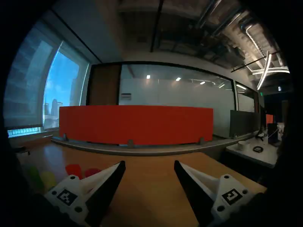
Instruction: Pour water
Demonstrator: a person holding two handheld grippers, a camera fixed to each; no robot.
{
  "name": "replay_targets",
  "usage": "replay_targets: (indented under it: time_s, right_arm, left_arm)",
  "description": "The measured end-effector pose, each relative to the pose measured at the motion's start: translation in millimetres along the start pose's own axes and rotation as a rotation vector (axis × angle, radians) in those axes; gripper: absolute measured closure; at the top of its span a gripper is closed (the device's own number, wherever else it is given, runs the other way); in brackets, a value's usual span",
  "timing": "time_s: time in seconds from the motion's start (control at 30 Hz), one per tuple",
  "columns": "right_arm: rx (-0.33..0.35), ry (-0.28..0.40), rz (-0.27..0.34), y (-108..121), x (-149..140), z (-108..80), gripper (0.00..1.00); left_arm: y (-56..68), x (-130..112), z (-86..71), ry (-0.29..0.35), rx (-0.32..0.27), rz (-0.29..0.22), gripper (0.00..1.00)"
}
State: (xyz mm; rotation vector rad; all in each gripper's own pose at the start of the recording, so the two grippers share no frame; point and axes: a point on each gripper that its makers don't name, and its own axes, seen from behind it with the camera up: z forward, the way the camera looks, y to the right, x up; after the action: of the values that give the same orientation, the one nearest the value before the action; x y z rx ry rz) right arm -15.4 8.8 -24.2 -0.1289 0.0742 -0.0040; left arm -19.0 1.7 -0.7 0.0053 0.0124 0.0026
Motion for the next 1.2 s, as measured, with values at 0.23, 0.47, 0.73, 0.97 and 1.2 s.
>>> replay_targets:
  time_s: [0.23, 0.47, 0.73, 0.97, 1.2]
  right_arm:
    - [0.016, 0.005, -0.018, -4, -3, -3.7, 0.01]
    - [0.038, 0.002, -0.020, -7, -19, -2.4, 0.00]
    - [0.039, 0.033, 0.001, -3, -35, 3.6, 0.00]
    - [0.069, 0.076, 0.077, -8, -39, 2.9, 0.01]
    - [0.070, 0.070, 0.075, -7, -51, 5.1, 0.00]
  left_arm:
    - [1.5, -1, 0.6, -0.001, -0.007, 0.000, 0.07]
    - [1.8, -1, 0.3, -0.001, -0.006, 0.000, 0.07]
    - [2.1, -1, 0.4, -0.001, -0.006, 0.000, 0.07]
    - [2.0, -1, 0.6, -0.001, -0.007, 0.000, 0.07]
    - [2.0, -1, 0.6, -0.001, -0.007, 0.000, 0.07]
